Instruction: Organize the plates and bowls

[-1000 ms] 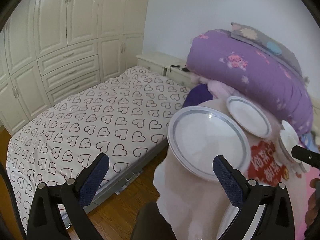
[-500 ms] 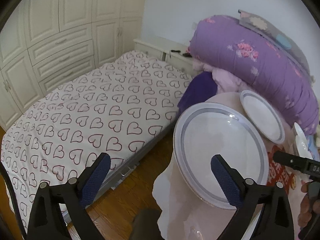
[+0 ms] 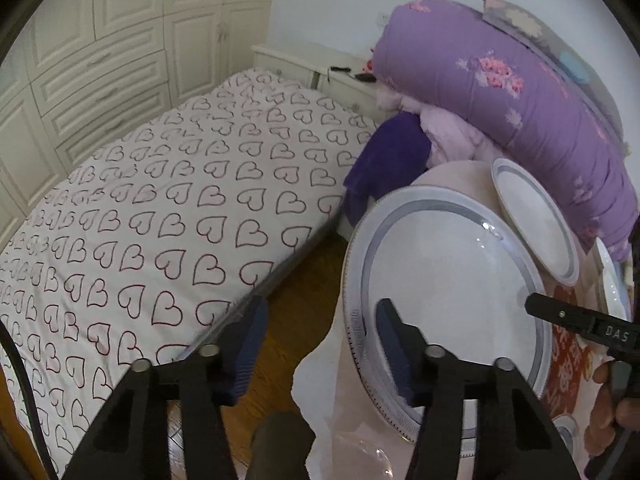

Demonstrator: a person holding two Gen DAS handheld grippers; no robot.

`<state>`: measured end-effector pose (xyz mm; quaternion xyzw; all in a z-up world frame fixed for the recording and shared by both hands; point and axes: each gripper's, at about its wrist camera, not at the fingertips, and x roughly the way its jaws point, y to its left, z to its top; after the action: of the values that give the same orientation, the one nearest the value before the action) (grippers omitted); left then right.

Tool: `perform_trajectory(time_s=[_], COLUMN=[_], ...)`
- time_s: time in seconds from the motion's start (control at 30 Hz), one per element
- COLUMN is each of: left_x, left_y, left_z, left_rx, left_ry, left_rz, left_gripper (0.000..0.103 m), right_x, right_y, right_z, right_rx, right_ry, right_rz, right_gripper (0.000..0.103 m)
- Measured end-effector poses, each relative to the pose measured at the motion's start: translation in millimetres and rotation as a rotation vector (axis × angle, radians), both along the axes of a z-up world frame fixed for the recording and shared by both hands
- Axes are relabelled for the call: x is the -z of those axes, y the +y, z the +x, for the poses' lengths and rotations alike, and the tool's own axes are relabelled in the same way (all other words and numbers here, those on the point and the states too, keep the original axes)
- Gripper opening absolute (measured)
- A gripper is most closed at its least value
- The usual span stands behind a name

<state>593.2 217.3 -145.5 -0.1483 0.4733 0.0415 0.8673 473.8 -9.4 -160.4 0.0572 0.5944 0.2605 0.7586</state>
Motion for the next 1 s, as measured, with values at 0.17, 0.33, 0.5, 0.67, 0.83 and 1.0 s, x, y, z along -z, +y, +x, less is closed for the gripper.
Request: perform_trajectory(time_s=[0.17,0.33,0.5,0.67,0.83,1.0], left_x=[3.1,4.3,6.7,7.9,7.7,8.2], left_y=[3.0,1.5,2.8,2.5,0.1,-7.7], left_z=[6.9,8.1,6.0,1.8,4.3,4.1], left_rx=[0.033,0.063,0.06,0.062,0.053,0.037], left_ry=[0.005,0.01,0.007,0.007,0.015,0.006], left_rz=[-0.031,-0.046,-0.064,-0.07,-0.064,-0.041], left_gripper=[0.03,0.015,0.014,0.015,0.016,0.017], right_x=[4.2,4.0,5.9,5.9,7.7,5.2], right_y=[6.2,6.0,3.4,0.8,-1.7,2.5], right_z=[-1.2,0.2,-0.8,-2.6,0.4,-2.0], right_rx=[-0.004,0.009,0.016,0.02,0.017,0.018], right_ry=[0.01,0.011,0.001,0.0,0.004,-0.008], right_rz=[-0.004,-0.016,-0.028,-0.025,-0.017,-0.033], right_gripper=[0.036,0.028,0.022,0.022,0.022,0.022])
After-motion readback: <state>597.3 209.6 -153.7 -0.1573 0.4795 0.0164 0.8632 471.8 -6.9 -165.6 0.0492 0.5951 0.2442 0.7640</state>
